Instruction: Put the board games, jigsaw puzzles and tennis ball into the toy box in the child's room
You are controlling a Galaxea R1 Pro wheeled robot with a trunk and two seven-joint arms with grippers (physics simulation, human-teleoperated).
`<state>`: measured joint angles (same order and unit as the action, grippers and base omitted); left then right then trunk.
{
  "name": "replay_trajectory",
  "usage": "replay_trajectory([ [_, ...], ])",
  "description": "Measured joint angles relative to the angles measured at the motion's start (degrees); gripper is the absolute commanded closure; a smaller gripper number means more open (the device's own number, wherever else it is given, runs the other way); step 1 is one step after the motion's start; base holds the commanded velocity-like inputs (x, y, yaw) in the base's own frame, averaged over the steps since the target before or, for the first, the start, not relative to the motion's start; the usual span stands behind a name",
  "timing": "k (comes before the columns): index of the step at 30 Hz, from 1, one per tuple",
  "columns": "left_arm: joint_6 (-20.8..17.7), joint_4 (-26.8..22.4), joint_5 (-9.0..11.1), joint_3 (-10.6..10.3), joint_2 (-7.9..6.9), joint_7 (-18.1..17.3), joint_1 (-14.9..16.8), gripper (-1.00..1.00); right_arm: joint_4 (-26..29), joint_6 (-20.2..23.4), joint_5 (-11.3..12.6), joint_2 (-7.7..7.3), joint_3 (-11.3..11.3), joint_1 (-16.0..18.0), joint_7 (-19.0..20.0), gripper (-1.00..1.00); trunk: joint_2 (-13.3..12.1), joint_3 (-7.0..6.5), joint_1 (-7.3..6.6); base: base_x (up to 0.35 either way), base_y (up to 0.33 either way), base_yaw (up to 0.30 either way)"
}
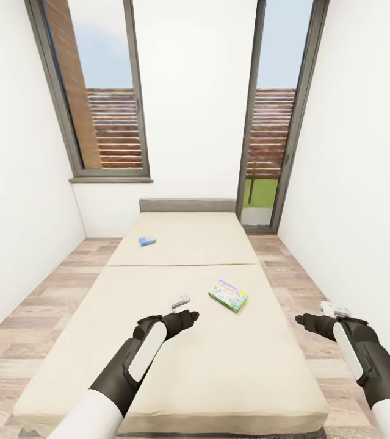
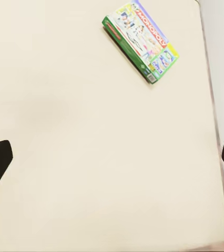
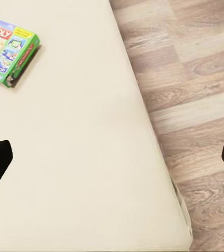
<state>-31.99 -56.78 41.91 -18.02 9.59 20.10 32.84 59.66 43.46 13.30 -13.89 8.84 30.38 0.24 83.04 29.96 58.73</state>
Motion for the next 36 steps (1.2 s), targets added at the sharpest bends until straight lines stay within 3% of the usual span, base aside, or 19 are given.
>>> replay_trajectory([
  [13, 0.19, 0.00, -0.15, 0.00, -0.06, 0.00, -0.05, -1.00, 0.13, 0.04, 0.00, -0.09, 0.06, -0.01, 0.00, -1.00, 0.00, 0.00, -0.01, 0.041, 0.000, -0.155],
  [36, 0.34, -0.01, -0.16, 0.00, -0.08, 0.00, -0.09, -1.00, 0.26, 0.12, 0.01, 0.07, -0.37, 0.00, 0.05, -1.00, 0.00, 0.00, -0.01, 0.229, 0.000, -0.013],
])
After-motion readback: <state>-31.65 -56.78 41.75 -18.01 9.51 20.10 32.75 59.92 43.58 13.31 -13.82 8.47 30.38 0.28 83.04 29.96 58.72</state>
